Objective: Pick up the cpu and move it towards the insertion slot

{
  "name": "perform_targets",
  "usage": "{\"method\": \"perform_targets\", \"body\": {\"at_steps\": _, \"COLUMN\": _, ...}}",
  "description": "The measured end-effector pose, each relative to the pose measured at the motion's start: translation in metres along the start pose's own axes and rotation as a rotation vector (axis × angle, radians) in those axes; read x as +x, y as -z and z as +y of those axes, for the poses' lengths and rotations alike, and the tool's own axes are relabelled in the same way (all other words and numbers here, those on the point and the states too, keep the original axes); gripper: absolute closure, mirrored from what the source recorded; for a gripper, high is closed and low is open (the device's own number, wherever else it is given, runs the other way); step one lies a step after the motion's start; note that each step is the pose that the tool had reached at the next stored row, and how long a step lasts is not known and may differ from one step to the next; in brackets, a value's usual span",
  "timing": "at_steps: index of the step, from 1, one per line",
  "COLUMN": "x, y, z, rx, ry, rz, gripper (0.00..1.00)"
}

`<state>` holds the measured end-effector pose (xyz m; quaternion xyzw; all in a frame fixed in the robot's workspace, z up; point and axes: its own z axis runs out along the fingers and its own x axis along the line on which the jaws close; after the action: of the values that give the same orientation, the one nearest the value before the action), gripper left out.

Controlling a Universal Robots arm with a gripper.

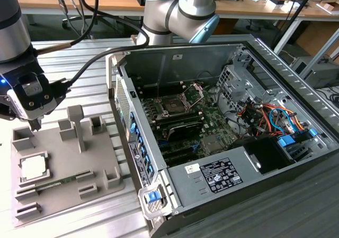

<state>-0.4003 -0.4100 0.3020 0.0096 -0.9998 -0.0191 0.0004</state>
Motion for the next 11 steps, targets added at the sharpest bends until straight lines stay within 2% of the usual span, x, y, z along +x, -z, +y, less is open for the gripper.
{"method": "perform_targets", "body": {"at_steps": 11, "x": 0.0002, "y": -0.0017, "z": -0.0012, "rx": -0.0001, "ry": 0.000, "rz": -0.0001, "gripper": 0.89}}
